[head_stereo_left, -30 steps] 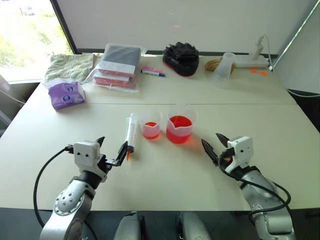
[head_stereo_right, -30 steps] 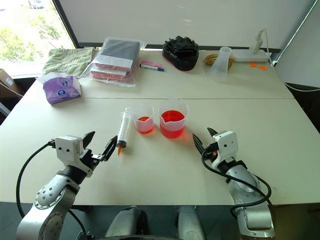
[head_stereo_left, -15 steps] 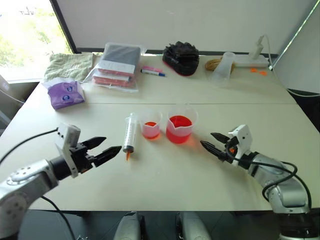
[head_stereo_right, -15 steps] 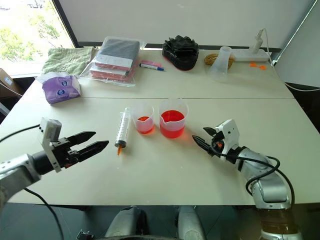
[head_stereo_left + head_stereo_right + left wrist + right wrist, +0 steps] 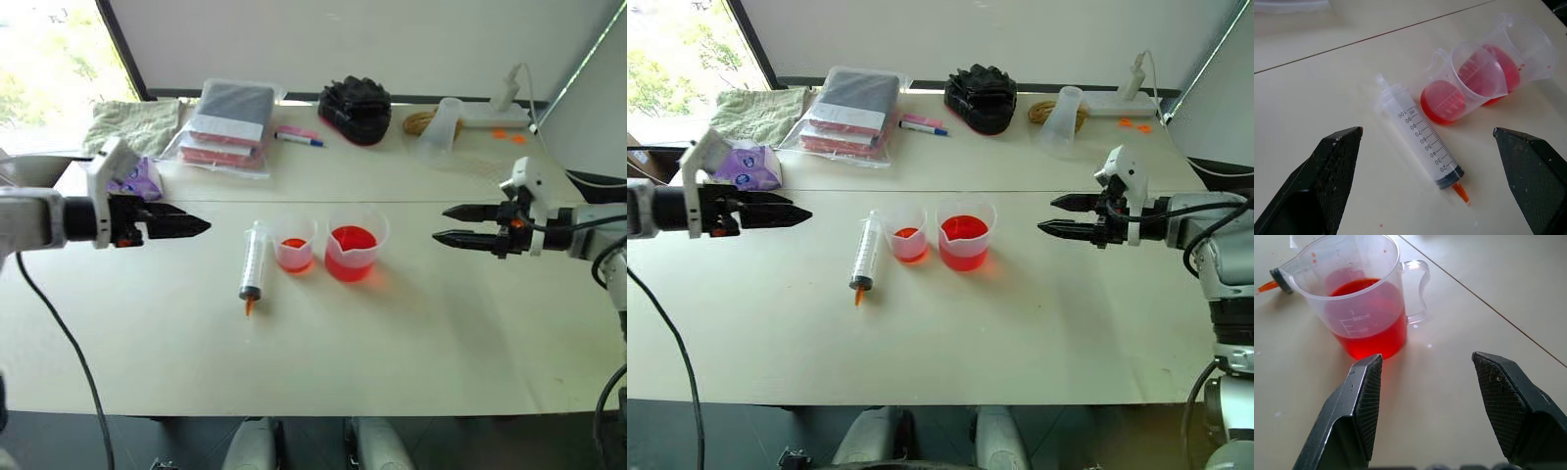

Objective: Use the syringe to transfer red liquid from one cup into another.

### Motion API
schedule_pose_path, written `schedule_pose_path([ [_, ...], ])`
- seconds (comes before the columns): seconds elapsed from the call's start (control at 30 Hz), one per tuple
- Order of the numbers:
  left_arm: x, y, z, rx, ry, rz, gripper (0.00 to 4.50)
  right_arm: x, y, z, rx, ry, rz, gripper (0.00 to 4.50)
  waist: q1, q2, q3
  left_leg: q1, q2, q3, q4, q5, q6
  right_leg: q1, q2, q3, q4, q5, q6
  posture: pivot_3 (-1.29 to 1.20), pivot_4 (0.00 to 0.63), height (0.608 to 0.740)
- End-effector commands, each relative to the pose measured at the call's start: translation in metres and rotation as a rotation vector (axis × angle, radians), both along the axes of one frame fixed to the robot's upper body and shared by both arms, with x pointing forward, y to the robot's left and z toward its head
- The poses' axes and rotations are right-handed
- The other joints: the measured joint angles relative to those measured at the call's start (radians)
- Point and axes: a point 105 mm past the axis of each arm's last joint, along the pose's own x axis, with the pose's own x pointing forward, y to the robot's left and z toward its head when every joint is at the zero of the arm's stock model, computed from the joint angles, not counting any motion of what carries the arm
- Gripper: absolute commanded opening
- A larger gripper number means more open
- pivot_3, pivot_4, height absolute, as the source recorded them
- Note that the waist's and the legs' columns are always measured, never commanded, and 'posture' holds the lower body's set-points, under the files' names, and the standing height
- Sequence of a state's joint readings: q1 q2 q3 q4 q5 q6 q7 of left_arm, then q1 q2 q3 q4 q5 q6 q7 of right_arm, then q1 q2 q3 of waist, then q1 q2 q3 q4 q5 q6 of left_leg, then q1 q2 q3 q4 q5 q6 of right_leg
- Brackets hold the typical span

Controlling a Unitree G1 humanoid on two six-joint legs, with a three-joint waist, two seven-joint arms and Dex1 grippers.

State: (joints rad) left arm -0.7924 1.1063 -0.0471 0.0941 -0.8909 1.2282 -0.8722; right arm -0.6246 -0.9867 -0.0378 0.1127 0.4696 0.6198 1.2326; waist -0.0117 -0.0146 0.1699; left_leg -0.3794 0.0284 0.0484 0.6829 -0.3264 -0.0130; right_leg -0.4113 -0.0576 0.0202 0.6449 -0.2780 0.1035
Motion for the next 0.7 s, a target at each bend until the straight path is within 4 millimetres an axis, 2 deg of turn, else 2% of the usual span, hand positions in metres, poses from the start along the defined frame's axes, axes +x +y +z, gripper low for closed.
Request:
schedule_pose_path([
  [0.03, 0.013, -0.011, -0.022, 0.056, 0.175, 0.055, 4.48, -0.003, 0.012, 0.027, -0.027, -0.075, 0.059, 3.06, 0.002, 0.000, 0.000, 0.000, 0.000, 0.000, 0.000, 0.000, 0.000, 0.000, 0.000, 0.000, 0.000, 0.000, 0.000, 0.00, 0.150, 0.740],
  [0.2, 0.032, -0.035, -0.035, 0.063, 0.295, 0.104, 4.48, -0.008, 0.029, 0.039, 0.008, -0.114, 0.104, 3.06, -0.001, -0.001, 0.000, -0.003, 0.000, -0.001, 0.001, 0.000, 0.000, -0.002, 0.000, 0.000, 0.001, 0.000, 0.000, 0.00, 0.150, 0.740],
  [0.3, 0.043, -0.041, -0.048, 0.123, 0.350, 0.180, 4.48, -0.012, 0.032, 0.043, 0.034, -0.135, 0.098, 3.06, 0.000, -0.001, 0.000, -0.013, 0.000, -0.002, 0.003, 0.002, -0.004, -0.014, -0.001, 0.000, 0.004, 0.000, 0.001, 0.00, 0.150, 0.740],
  [0.47, 0.043, -0.053, -0.051, 0.133, 0.395, 0.179, 4.48, -0.017, 0.031, 0.044, 0.039, -0.140, 0.080, 3.06, -0.001, -0.001, 0.000, -0.013, 0.000, -0.001, 0.003, 0.005, -0.009, -0.014, -0.002, 0.000, 0.005, 0.000, 0.001, 0.00, 0.150, 0.740],
  [0.7, 0.047, -0.056, -0.062, 0.228, 0.424, 0.219, 4.48, -0.018, 0.033, 0.052, 0.050, -0.174, 0.067, 3.06, 0.000, -0.001, 0.000, -0.013, -0.001, -0.001, 0.003, 0.005, -0.009, -0.014, -0.002, 0.000, 0.005, 0.000, 0.001, 0.00, 0.150, 0.740],
])
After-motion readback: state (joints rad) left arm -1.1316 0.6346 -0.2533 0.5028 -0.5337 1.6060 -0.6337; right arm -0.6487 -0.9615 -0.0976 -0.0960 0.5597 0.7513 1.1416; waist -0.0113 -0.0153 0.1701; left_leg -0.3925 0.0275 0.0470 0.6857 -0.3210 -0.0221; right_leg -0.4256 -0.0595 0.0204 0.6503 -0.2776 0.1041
